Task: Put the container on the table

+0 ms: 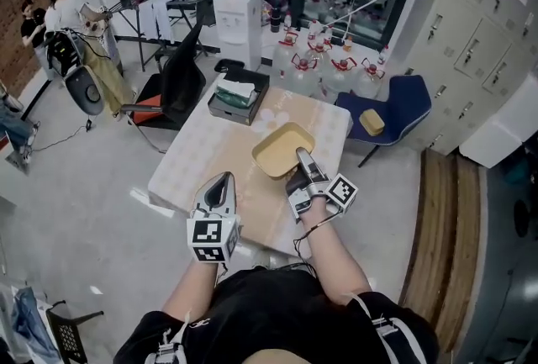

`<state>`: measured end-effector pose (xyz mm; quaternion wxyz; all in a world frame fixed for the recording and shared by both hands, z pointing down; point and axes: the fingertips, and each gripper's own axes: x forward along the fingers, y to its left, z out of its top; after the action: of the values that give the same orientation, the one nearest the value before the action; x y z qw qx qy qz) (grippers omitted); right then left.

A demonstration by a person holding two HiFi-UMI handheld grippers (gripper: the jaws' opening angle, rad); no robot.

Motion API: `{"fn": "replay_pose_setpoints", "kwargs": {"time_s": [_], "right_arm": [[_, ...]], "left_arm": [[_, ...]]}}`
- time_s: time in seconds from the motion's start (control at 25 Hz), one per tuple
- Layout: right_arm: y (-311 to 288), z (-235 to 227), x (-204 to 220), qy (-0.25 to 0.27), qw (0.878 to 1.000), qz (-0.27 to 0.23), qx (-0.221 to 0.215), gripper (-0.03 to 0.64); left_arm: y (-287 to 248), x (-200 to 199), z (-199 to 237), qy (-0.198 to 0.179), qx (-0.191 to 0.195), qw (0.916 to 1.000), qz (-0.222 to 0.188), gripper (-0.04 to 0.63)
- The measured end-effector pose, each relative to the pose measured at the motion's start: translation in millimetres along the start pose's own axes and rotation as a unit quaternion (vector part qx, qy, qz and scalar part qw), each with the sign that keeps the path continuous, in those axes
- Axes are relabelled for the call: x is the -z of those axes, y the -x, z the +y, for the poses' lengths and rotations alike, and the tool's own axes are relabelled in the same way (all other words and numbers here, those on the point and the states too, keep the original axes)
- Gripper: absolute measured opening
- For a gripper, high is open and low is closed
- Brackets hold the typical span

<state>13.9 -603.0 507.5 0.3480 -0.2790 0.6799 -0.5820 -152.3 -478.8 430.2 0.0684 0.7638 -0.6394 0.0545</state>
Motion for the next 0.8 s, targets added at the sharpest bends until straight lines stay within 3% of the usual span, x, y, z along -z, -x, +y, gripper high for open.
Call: {"fn": "replay_pose_setpoints", "kwargs": {"time_s": [0.4,0.8], "right_arm": [[-71,-80,8,-0.01,0.998,0.029,0.057,0.244],[-108,-163,5,-0.071,0.989,0.043,0.12,0.244]], "left_arm": [[-46,18,52,0.012,-0.017,0.9997,0.016,0.012],[-87,26,79,0.016,-0.028,0.9989,0.034,0.013]]}}
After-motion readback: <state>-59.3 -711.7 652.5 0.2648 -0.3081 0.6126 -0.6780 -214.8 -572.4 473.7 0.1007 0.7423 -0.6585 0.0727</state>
